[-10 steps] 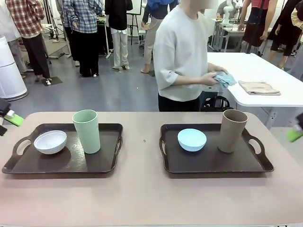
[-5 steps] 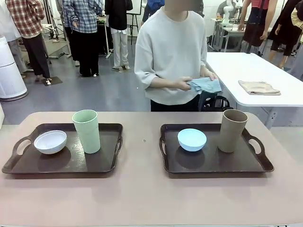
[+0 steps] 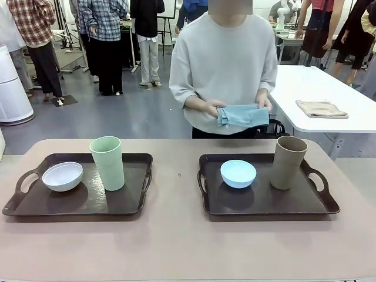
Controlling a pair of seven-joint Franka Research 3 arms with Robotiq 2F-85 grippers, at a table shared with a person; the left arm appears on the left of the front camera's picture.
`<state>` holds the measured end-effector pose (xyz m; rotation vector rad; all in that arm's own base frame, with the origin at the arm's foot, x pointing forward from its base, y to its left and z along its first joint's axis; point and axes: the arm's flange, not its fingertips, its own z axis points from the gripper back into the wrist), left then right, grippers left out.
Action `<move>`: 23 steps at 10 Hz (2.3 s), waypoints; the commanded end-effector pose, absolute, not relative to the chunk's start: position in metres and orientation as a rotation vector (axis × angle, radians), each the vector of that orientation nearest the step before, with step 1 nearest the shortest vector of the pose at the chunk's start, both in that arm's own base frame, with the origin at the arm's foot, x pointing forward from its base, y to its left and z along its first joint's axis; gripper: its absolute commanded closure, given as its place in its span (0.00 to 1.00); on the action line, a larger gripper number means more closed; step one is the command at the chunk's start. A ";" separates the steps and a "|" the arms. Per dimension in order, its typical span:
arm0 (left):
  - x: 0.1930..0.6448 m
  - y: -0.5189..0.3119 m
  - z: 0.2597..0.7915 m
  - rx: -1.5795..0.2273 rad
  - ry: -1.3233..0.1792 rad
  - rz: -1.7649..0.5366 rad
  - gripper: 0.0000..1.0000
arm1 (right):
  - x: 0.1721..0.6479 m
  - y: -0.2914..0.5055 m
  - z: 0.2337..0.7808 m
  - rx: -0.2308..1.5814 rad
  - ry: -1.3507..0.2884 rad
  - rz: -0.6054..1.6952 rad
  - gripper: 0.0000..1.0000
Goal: Set up a tray with a mat and arrange the tableware.
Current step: Pick up the Picnic Bowl and Reusable plastic cup from the Handle tray in front of the human's position and hold them in the air.
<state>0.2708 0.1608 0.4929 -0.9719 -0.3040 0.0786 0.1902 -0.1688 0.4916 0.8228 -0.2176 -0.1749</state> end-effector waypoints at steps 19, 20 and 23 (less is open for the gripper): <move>0.273 0.158 0.497 -0.983 -0.320 0.061 0.00 | 0.186 -0.172 0.491 0.849 -0.226 -0.183 0.00; 0.273 0.158 0.497 -0.983 -0.320 0.061 0.00 | 0.186 -0.172 0.491 0.849 -0.226 -0.183 0.00; 0.273 0.158 0.497 -0.983 -0.320 0.061 0.00 | 0.186 -0.172 0.491 0.849 -0.226 -0.183 0.00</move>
